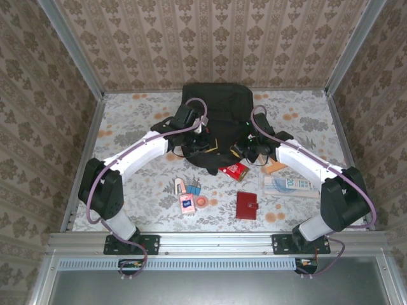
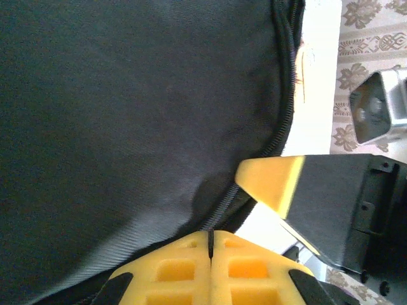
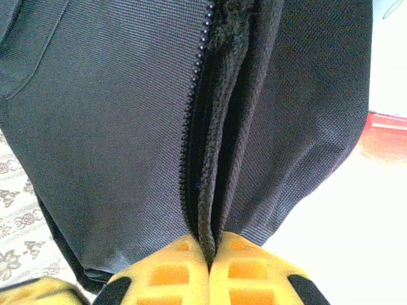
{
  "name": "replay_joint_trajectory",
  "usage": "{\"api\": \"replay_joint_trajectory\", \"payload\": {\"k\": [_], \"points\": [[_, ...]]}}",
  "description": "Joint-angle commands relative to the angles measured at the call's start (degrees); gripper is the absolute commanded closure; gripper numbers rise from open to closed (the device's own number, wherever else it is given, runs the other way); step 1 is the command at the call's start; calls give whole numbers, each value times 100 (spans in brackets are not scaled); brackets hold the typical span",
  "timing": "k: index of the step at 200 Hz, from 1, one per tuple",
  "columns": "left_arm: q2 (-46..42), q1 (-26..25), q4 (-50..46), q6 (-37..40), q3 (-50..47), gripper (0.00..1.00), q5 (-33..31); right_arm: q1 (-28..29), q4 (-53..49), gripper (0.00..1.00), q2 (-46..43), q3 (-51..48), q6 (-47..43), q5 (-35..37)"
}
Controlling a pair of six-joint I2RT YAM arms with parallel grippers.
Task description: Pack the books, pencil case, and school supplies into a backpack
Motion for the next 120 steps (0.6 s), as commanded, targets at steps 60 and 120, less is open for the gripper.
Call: {"api": "replay_joint_trajectory", "payload": {"k": [60,120], "points": [[-681,437,-650,654,-190,100,-252,-133,-1129,100,63,437,-851,709],[-1000,837,-774,873,-497,100,-375,-304,-1205,100,16,505,-1239,720]]}}
